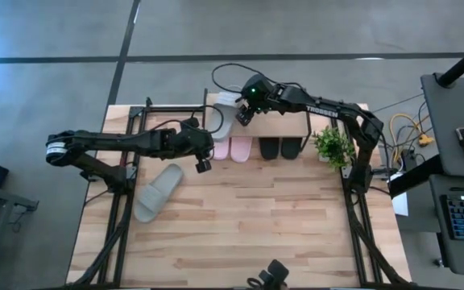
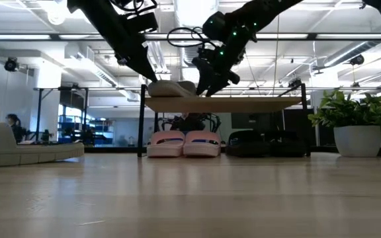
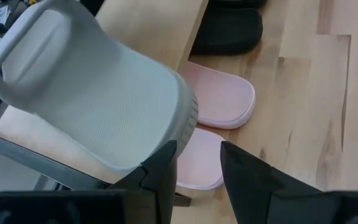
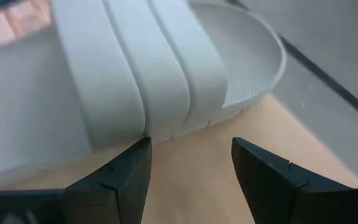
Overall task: Pick and place slides into the shelf
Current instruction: Put the left gray slide on the shelf, then put the right gray slide on the shelf
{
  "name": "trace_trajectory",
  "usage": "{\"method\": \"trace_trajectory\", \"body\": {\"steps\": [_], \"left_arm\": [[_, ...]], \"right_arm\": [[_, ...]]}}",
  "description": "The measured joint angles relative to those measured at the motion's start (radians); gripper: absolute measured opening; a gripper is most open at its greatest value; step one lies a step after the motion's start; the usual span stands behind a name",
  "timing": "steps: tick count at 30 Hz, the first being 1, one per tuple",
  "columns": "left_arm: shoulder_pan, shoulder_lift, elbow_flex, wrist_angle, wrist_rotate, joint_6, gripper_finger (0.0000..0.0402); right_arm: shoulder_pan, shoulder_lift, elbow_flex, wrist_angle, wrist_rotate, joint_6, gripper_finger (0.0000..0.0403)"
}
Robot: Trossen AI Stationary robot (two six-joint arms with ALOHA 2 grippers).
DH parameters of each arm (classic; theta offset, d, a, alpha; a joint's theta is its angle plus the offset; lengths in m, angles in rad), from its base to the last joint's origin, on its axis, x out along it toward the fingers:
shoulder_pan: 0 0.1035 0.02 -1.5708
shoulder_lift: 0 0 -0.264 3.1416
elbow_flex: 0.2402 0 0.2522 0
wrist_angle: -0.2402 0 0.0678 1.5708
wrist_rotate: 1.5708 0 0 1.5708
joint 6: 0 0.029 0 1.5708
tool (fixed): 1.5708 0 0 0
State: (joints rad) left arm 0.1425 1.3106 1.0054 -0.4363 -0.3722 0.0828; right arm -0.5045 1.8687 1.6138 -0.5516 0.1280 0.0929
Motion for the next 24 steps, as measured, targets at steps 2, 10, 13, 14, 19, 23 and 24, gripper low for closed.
{"method": "trace_trajectory", "body": {"steps": [2,10,13,14,19,23,24], "left_arm": [[0.0,0.0,0.0,0.0,0.0,0.0,0.0109],[0.0,0.0,-0.003,0.002,0.0,0.001,0.0109],[0.0,0.0,-0.003,0.002,0.0,0.001,0.0109],[0.0,0.0,-0.003,0.002,0.0,0.001,0.0109],[-0.012,-0.005,-0.003,-0.001,0.0,-0.012,0.0109],[-0.04,-0.041,-0.003,-0.035,0.032,-0.053,0.0109],[-0.048,-0.051,-0.003,-0.049,0.056,-0.065,0.0109]], "right_arm": [[-0.003,0.0,0.0,0.014,0.0,0.0,0.0214],[-0.006,0.034,0.001,0.053,-0.012,0.0,0.0214],[-0.007,0.065,0.001,0.078,-0.03,0.0,0.0214],[-0.007,0.073,0.001,0.077,-0.027,0.003,0.0214],[-0.006,0.057,0.0,0.051,-0.022,0.019,0.0214],[-0.006,0.002,0.001,0.058,0.038,-0.004,0.0214],[-0.006,-0.012,0.002,0.052,0.052,-0.018,0.0214]]}}
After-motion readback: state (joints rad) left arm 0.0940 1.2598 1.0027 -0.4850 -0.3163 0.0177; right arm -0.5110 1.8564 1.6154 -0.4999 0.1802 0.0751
